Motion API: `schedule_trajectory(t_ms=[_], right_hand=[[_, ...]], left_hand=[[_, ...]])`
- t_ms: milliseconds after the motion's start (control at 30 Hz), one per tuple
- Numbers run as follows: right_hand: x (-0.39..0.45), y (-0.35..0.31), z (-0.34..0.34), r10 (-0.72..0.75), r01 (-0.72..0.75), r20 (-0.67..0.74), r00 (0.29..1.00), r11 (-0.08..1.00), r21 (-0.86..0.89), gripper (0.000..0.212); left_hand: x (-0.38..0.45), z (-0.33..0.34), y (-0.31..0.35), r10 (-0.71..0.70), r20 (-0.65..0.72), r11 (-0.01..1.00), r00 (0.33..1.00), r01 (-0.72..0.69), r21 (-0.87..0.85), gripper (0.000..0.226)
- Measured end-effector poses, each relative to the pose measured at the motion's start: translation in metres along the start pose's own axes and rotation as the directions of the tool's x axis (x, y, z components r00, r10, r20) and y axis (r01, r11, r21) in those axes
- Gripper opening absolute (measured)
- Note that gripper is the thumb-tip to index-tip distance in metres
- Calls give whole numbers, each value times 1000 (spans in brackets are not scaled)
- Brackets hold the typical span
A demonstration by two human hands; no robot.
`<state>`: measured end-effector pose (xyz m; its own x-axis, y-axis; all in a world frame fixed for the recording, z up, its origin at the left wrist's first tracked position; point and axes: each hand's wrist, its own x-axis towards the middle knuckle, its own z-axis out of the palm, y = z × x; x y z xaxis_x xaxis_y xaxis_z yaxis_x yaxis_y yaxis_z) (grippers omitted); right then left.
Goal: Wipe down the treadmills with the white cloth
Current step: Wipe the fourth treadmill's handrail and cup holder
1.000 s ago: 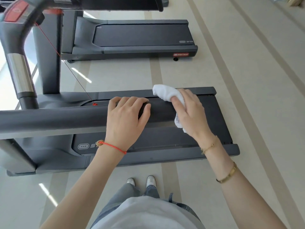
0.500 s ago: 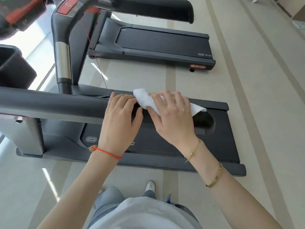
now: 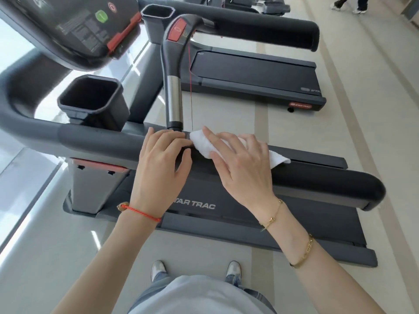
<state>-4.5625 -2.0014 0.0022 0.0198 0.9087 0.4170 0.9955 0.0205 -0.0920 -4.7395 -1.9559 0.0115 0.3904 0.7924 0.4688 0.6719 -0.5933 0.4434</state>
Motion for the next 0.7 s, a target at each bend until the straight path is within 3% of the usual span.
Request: schedule_trajectory(t_ms=[400,700], right_hand=[[47,-95,35,96,-99,-65,993,994,-41,34],[95,-211,68,52,-52,-26,998,999,-10,41]], left_hand=[[5,-88,-171,-100,-145,989,984,114,90,25],[10,-108,-237,-71,17,994,997,69,91,25]])
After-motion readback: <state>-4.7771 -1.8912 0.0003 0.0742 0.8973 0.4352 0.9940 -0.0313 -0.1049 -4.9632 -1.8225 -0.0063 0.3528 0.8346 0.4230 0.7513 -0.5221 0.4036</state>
